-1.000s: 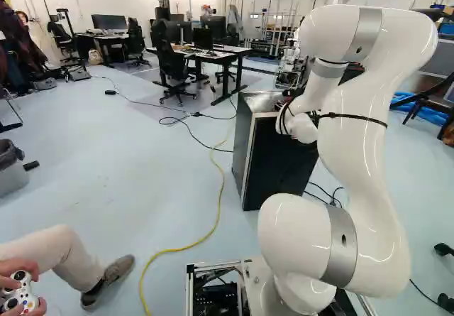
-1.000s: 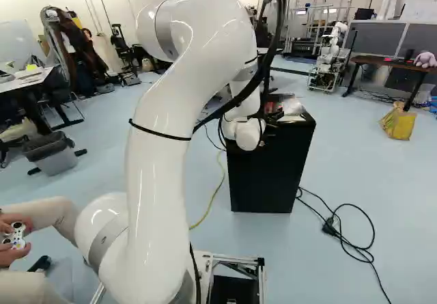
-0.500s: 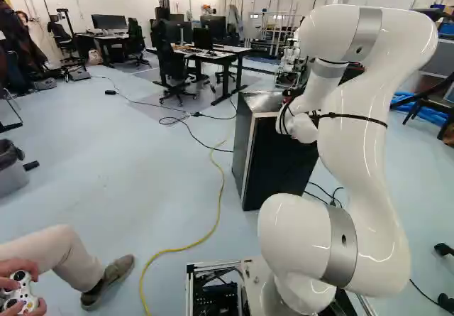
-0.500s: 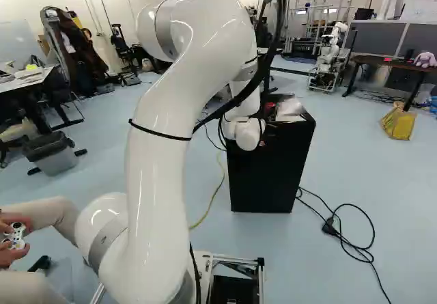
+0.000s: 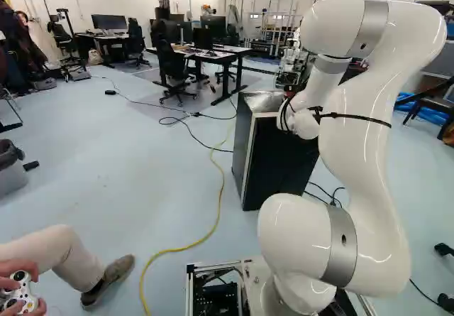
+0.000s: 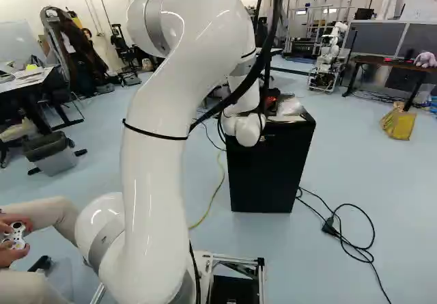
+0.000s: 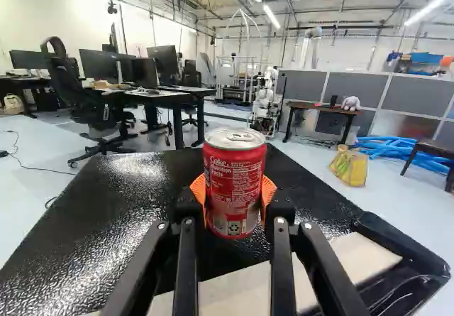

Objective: Grab a drink from the fridge

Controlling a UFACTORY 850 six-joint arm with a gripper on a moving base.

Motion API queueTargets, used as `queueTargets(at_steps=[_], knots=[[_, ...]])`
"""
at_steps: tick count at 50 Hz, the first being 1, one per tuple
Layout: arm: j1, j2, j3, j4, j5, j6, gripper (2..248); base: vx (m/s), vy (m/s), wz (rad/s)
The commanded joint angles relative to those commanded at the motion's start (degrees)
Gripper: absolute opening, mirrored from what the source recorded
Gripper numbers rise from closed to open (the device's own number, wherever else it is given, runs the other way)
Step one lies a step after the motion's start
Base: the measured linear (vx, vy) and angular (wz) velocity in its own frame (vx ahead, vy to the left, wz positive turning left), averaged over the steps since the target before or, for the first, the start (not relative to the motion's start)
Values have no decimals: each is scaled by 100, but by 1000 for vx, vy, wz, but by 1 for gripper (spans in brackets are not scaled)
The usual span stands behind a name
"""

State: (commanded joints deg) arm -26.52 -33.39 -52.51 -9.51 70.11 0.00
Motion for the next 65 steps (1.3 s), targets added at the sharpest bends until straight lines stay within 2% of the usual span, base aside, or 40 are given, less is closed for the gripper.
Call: queueTargets(at_steps=[38,65], knots=[[28,217,55,10,-21,0,94,0,0,0],[282,673,508,101,-213,0,94,0,0,0]])
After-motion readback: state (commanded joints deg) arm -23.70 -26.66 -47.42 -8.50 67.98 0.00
